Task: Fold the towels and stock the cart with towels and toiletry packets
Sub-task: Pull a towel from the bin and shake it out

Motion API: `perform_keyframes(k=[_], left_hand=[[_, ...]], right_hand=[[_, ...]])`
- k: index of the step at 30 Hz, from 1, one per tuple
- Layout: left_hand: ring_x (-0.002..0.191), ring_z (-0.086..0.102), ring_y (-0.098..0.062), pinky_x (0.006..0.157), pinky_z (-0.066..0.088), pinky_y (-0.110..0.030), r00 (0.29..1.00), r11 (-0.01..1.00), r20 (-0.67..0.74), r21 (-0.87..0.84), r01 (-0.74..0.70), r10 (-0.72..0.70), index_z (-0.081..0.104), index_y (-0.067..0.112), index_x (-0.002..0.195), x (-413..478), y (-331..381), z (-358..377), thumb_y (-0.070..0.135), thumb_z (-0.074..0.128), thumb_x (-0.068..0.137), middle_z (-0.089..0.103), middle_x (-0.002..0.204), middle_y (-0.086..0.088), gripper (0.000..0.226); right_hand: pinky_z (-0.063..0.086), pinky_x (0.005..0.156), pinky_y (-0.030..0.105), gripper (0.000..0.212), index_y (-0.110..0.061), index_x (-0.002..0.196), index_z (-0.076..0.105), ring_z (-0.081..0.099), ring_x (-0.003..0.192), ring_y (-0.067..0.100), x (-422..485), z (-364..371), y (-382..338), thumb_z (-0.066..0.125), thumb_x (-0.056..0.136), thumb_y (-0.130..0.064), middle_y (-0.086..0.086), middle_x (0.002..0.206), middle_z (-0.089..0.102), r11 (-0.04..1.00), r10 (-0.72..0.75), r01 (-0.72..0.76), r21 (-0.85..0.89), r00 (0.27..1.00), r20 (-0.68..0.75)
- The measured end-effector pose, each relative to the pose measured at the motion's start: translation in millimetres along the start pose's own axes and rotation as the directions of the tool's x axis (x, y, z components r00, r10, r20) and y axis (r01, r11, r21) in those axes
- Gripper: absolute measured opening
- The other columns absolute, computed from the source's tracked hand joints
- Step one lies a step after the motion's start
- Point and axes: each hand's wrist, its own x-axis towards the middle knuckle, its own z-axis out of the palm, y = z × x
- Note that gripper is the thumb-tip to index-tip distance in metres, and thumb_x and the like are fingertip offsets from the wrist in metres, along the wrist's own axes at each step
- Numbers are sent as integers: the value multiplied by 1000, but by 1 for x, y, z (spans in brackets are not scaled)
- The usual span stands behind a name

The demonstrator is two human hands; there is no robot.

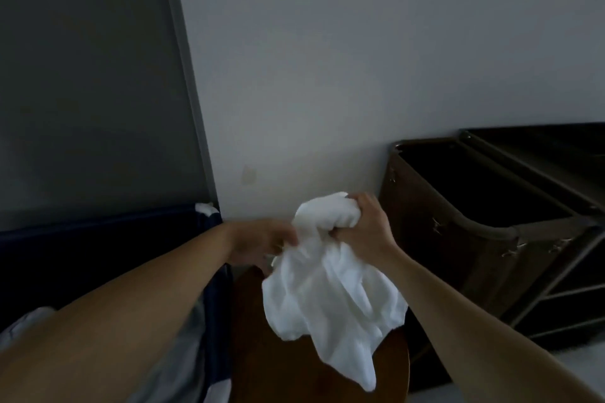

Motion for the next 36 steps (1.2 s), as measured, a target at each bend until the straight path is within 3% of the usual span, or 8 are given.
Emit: perform_keyframes(k=[3, 10, 19, 24, 27, 31, 34, 36], left_hand=[[91, 62, -36, 87, 49, -53, 983, 920, -116, -382, 86, -140, 52, 10, 135, 40, 7, 14, 48, 49, 88, 59, 119, -21, 60], [112, 62, -42, 90, 52, -55, 899, 857, -140, -391, 335, -415, 53, 7, 134, 133, 1, 72, 82, 43, 82, 63, 126, -18, 91], [101, 68, -37, 90, 56, -55, 824, 896, -360, -250, 367, -438, 57, 4, 128, 164, -6, 79, 10, 57, 95, 66, 117, -19, 34], [98, 65, -39, 89, 55, -51, 814, 939, -490, -293, 181, -310, 63, 2, 109, 167, -5, 72, -7, 49, 87, 66, 107, -23, 28], [84, 49, -32, 80, 43, -44, 838, 937, -485, -340, 82, -250, 58, 2, 89, 161, -6, 67, -13, 39, 78, 50, 87, -16, 27], [64, 55, -30, 65, 45, -33, 891, 906, -408, -424, 6, -197, 55, 2, 64, 147, 1, 60, -15, 29, 73, 48, 69, -11, 33], [72, 66, -33, 68, 58, -36, 954, 904, -260, -427, 25, -149, 64, -6, 88, 133, 8, 55, -17, 23, 76, 62, 83, -18, 44], [94, 62, -38, 88, 55, -44, 980, 926, -163, -375, 48, -117, 60, -9, 112, 123, 13, 52, -15, 23, 82, 60, 103, -22, 47]], right_hand=[[42, 72, 27, 49, -29, 99, 55, 55, 90, 17, -5, -3, 60, 81, 60, -16, -11, 104, 45, 990, -111, 124, -70, 979, 173], [56, 72, 33, 54, -20, 110, 51, 58, 107, 28, -10, -9, 141, 79, 66, -3, 5, 127, 51, 800, -523, 597, -51, 738, 427], [56, 80, 37, 52, -15, 126, 45, 59, 112, 34, -3, -15, 168, 70, 81, -12, 21, 134, 55, 542, -752, 837, 80, 440, 492], [49, 93, 33, 67, -29, 143, 33, 55, 111, 15, 14, -20, 172, 52, 88, -64, -5, 139, 46, 858, -416, 513, 30, 658, 628], [48, 100, 37, 57, -20, 141, 44, 53, 113, 13, 41, -21, 174, 60, 91, -45, -5, 133, 49, 932, -270, 352, -89, 835, 480], [18, 116, 34, 97, -31, 157, 16, 9, 147, 12, 66, -17, 182, 77, 82, -39, -8, 161, 13, 950, -70, 218, -225, 847, 527], [11, 121, 37, 64, -19, 147, 46, 7, 152, 22, 82, -13, 182, 72, 89, -29, 2, 163, 21, 944, -91, 241, -223, 846, 526], [31, 115, 41, 28, -12, 122, 66, 40, 140, 30, 89, -14, 170, 64, 94, -10, 11, 143, 54, 989, -62, 112, -93, 904, 423]])
